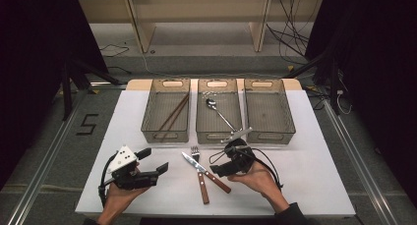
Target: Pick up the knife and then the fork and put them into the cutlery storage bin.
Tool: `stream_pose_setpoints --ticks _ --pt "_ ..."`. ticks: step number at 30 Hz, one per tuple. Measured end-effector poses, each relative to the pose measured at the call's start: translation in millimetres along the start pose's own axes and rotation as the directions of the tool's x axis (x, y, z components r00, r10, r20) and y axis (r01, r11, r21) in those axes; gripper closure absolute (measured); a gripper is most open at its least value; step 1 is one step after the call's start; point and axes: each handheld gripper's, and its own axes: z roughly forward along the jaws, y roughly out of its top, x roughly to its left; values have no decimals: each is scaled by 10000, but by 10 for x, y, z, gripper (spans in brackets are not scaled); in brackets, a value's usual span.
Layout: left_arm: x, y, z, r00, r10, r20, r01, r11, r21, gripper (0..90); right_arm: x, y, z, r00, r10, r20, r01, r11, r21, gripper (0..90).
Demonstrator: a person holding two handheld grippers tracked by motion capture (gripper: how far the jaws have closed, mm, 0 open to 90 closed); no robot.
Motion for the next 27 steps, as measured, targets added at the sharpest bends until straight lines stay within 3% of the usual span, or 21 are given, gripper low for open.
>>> stream_pose_setpoints --ticks 11,19,27 --pt "-6 0 -5 10000 38 -41 -38 10000 -15 167 48 -50 49 9999 -29 -137 36 9987 516 189" --pt "-10 0 -1 10000 61 8 -61 10000 12 166 126 -104 141 9991 -420 4 417 9929 1118 193" --pt "7 -9 -6 10000 41 30 -41 10000 -21 166 215 -110 236 9959 -884 195 845 9851 1495 277"
